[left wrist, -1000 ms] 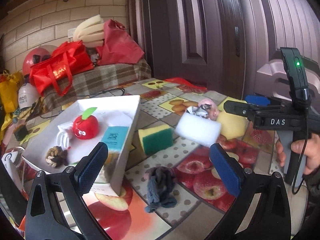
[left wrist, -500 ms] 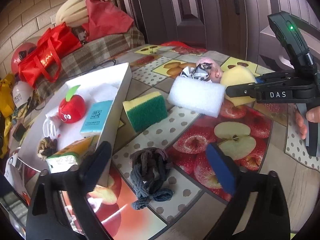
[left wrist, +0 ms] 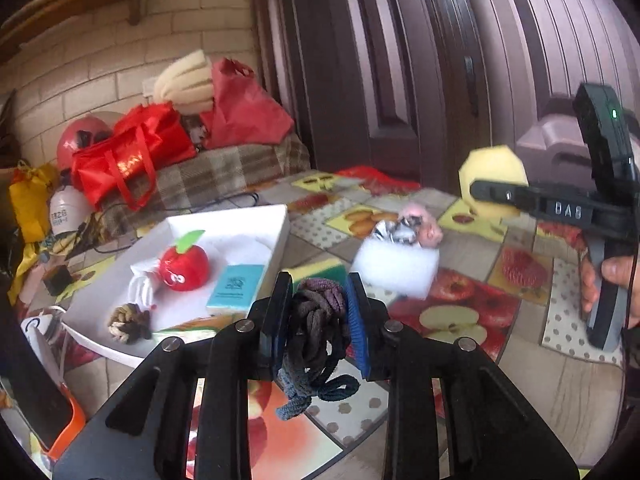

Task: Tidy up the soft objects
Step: 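Grasp the dark grey sock with left while right grasps the round yellow sponge, then lower the dark grey sock into the tray with left while right drops the yellow sponge in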

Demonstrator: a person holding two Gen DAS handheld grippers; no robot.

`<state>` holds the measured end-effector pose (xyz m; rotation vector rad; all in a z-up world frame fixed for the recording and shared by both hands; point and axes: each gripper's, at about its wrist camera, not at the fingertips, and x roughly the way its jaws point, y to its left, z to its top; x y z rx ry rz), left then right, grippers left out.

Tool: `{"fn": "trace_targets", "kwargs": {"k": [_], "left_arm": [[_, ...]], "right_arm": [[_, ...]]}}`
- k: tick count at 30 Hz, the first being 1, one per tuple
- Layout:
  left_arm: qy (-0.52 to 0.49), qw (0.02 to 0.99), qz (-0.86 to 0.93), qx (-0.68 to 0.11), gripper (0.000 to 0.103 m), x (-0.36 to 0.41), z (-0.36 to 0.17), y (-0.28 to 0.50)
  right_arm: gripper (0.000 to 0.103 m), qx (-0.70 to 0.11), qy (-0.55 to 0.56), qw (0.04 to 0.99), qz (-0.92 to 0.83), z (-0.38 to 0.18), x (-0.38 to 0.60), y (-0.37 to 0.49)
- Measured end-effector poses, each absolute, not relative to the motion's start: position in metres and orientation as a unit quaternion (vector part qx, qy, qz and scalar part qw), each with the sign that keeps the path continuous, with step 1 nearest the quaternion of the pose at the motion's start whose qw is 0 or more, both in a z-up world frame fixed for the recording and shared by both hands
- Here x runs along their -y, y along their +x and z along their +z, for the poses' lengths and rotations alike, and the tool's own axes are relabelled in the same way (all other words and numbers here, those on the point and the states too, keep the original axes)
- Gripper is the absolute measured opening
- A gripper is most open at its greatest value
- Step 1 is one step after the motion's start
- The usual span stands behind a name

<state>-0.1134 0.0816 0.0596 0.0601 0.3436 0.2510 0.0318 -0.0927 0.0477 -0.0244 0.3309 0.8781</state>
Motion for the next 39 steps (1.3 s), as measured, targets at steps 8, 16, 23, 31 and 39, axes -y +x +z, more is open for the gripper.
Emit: {"fn": "trace_targets", "kwargs": {"k": [8,16,23,31,39], "left_arm": [[-0.020,0.966,0.223,-0.126,0.026,-0.124,0.068,-0.135],[-0.026,0.956,0.261,-0.129,0.026,-0.145,0.064,-0.139],[-0.037,0.944,0.300,-0.134,0.027,-0.174,0.062,-0.132],[-0.055,0.927,0.344,-0.139,0.027,-0.210,0.059,-0.118],[-0.078,0.915,0.362,-0.159,0.027,-0.244,0.055,-0.094]], "right_arm": [[0.022,-0.153,-0.068,0.873,0.459,0.044,0.051,0.016],[0.022,-0.158,-0.096,0.856,0.482,0.036,0.021,0.007],[0.022,-0.171,-0.127,0.833,0.510,0.032,-0.027,-0.002],[0.022,-0.178,-0.128,0.823,0.524,0.032,-0.066,-0.003],[0.022,-0.195,-0.110,0.810,0.543,0.033,-0.114,0.004]]}}
